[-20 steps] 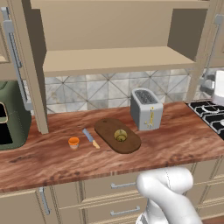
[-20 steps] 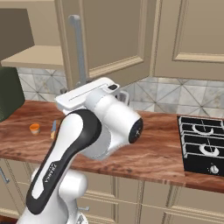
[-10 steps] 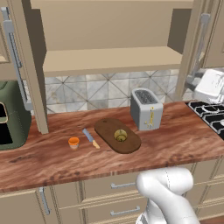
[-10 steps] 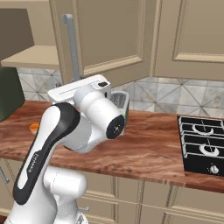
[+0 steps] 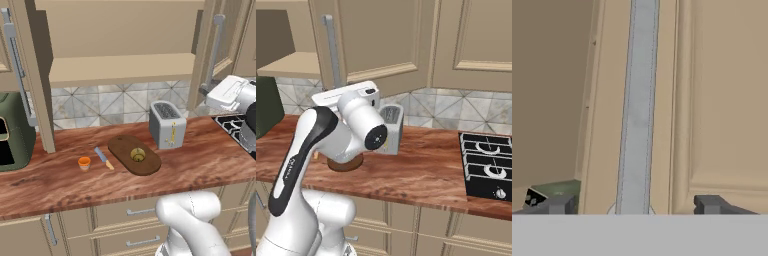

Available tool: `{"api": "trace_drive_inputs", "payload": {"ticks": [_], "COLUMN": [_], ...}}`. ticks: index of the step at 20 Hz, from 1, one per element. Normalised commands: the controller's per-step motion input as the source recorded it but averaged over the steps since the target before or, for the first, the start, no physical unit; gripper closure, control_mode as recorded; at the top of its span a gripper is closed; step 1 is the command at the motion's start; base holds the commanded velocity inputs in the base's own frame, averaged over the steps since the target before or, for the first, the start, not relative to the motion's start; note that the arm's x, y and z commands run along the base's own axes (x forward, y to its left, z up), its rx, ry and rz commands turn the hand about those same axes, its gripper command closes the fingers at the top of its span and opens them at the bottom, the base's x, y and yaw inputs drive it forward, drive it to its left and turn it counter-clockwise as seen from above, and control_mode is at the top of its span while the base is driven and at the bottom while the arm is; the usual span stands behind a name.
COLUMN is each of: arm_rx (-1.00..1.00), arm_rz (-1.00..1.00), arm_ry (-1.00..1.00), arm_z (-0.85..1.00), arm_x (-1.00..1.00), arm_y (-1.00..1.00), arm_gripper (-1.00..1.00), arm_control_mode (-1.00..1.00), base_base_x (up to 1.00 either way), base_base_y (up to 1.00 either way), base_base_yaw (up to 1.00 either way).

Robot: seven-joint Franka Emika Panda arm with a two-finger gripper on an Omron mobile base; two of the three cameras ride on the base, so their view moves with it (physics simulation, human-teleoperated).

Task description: Pick the bread, place it on the cutting board, pick the jam, place it on the counter, and close the cabinet.

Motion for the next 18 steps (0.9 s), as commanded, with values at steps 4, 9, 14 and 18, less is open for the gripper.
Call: {"api": "trace_drive_inputs", "payload": {"ticks": [4, 9, 14, 18], "arm_rx": [0.00, 0.00, 0.00, 0.00], "arm_rz": [-0.08, -0.09, -0.09, -0.09], "arm_ry": [0.00, 0.00, 0.00, 0.00], "arm_z": [0.00, 0.00, 0.00, 0.00], "arm_x": [0.34, 0.30, 0.28, 0.31], "arm_y": [0.15, 0.22, 0.25, 0.22], "arm_gripper": [-1.00, -1.00, -1.00, -1.00], "arm_control_mode": [-1.00, -1.00, -1.00, -1.00], "base_base_x": [0.00, 0.00, 0.00, 0.00], "base_base_y": [0.00, 0.00, 0.00, 0.00], "base_base_yaw": [0.00, 0.00, 0.00, 0.00]}}
